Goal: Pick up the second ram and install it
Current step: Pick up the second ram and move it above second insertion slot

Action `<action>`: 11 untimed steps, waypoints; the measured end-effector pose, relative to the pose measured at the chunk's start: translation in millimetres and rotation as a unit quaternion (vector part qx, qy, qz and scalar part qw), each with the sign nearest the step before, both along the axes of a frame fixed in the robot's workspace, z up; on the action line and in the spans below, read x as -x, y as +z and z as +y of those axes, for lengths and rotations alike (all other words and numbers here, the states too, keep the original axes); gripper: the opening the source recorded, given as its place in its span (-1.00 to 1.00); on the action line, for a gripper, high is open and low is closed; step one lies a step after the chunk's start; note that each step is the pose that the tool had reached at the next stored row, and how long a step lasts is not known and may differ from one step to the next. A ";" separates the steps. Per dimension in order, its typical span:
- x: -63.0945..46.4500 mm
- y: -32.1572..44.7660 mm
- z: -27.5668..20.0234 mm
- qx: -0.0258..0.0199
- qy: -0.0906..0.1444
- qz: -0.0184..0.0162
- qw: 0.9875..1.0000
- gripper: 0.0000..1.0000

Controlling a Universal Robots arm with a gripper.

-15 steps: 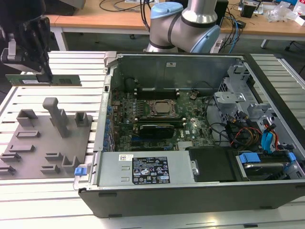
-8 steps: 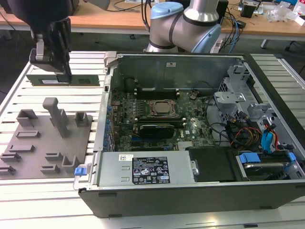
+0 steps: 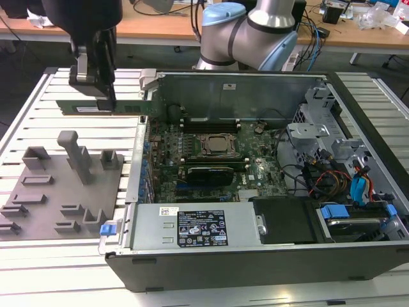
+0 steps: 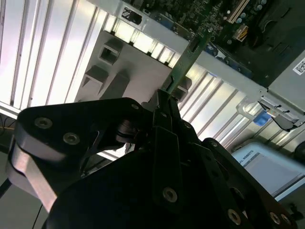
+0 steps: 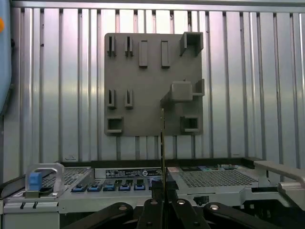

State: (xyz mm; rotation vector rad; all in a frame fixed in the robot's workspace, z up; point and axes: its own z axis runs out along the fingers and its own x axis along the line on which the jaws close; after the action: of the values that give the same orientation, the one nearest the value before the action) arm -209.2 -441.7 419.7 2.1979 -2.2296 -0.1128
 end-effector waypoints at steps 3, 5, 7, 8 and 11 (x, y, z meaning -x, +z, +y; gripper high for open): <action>-9.1 0.0 0.0 0.000 0.000 0.000 1.000 -0.73; -19.3 0.0 0.0 0.000 0.000 0.001 1.000 -0.73; -29.8 0.0 0.0 0.000 0.000 0.001 1.000 -0.73; -33.4 0.0 0.0 0.000 0.000 0.001 1.000 -0.73; -44.4 0.0 0.0 0.000 0.000 0.002 1.000 -0.73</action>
State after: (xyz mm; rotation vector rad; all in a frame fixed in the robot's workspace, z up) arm -164.8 -441.6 419.7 2.1957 -2.2280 -0.1166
